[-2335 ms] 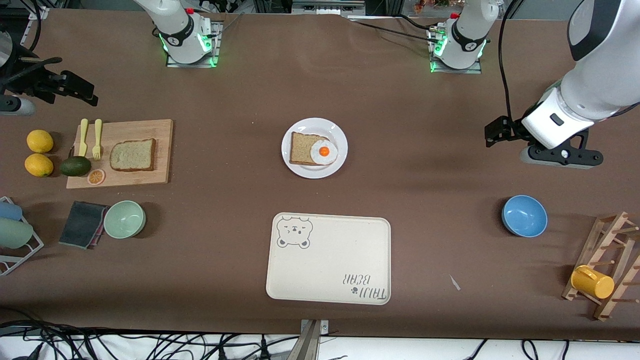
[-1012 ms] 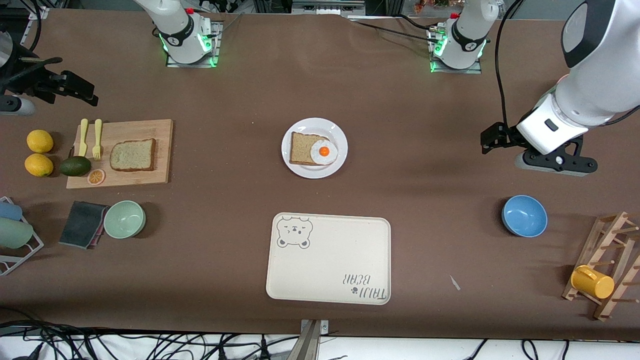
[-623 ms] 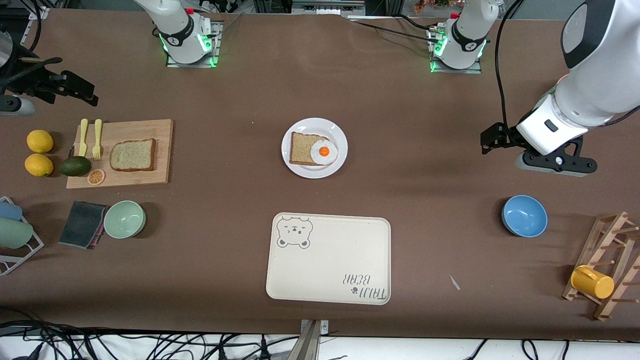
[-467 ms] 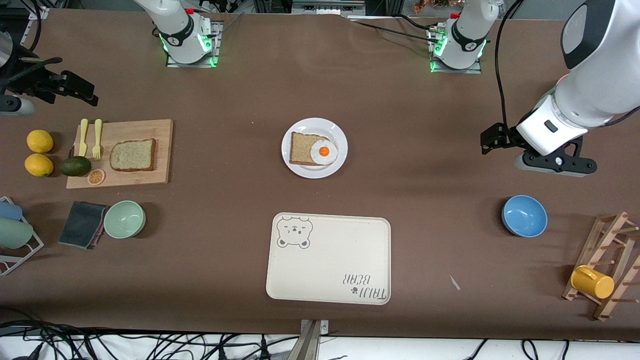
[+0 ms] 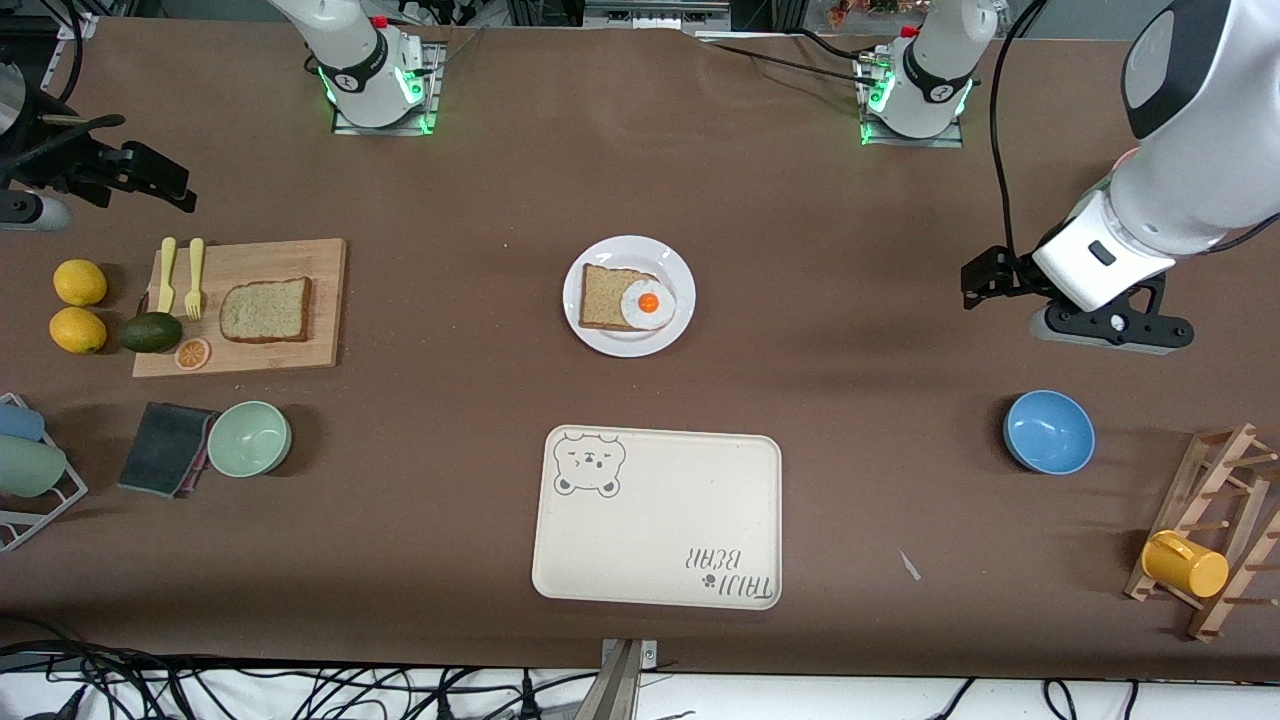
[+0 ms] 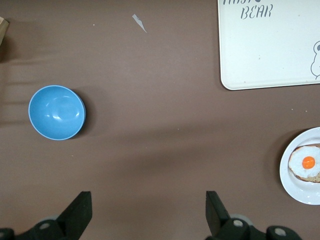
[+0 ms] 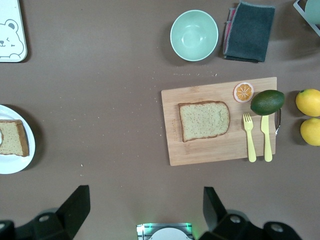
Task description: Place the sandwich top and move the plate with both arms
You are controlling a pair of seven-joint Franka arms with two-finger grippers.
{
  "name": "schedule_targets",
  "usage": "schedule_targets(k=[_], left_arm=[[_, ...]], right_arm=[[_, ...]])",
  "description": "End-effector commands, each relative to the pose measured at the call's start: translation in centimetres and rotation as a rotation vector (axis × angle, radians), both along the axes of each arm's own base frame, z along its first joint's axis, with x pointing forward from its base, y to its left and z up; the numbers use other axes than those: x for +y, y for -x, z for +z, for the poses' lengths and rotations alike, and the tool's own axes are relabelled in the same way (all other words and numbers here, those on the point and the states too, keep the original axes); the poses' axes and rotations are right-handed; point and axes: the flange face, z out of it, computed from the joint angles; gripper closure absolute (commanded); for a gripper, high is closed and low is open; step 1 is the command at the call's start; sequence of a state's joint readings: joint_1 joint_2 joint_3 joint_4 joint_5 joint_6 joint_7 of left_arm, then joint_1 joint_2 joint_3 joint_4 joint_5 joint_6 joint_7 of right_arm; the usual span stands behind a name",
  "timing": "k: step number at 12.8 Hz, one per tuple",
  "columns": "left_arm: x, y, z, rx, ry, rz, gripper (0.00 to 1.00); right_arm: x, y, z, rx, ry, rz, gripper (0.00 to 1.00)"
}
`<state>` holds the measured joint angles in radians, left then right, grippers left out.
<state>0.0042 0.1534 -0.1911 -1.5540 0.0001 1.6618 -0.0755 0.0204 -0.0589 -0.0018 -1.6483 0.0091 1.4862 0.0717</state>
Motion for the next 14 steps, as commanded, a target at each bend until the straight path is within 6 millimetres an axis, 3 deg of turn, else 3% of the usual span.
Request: schedule_targets(k=[1, 5, 8, 13, 14], left_arm=[[0.0, -0.2, 0.4, -0.002, -0.01, 0.001, 0.0], [-0.8, 0.0, 0.4, 0.005, 0.019, -0.02, 0.0], [-4.4, 0.3, -1.0, 0.055, 0.122, -0.04, 0.0], [-8.6, -1.7, -7.8, 0.144, 0.279, -0.027, 0.0], [-10.8, -1.7, -9.5, 0.153, 0.284, -0.054, 0.0]], right_arm=[[-0.1, 0.4, 0.1, -0.004, 0.001, 0.012, 0.0], [-0.1, 0.4, 0.0, -0.001, 0.002, 0.004, 0.0], [-0.1, 0.3, -0.1, 0.001, 0.002, 0.004, 0.0], [-0.1, 0.0, -0.2, -0.005, 0.002, 0.002, 0.0], [0.0, -0.2, -0.5, -0.001, 0.004, 0.007, 0.0]])
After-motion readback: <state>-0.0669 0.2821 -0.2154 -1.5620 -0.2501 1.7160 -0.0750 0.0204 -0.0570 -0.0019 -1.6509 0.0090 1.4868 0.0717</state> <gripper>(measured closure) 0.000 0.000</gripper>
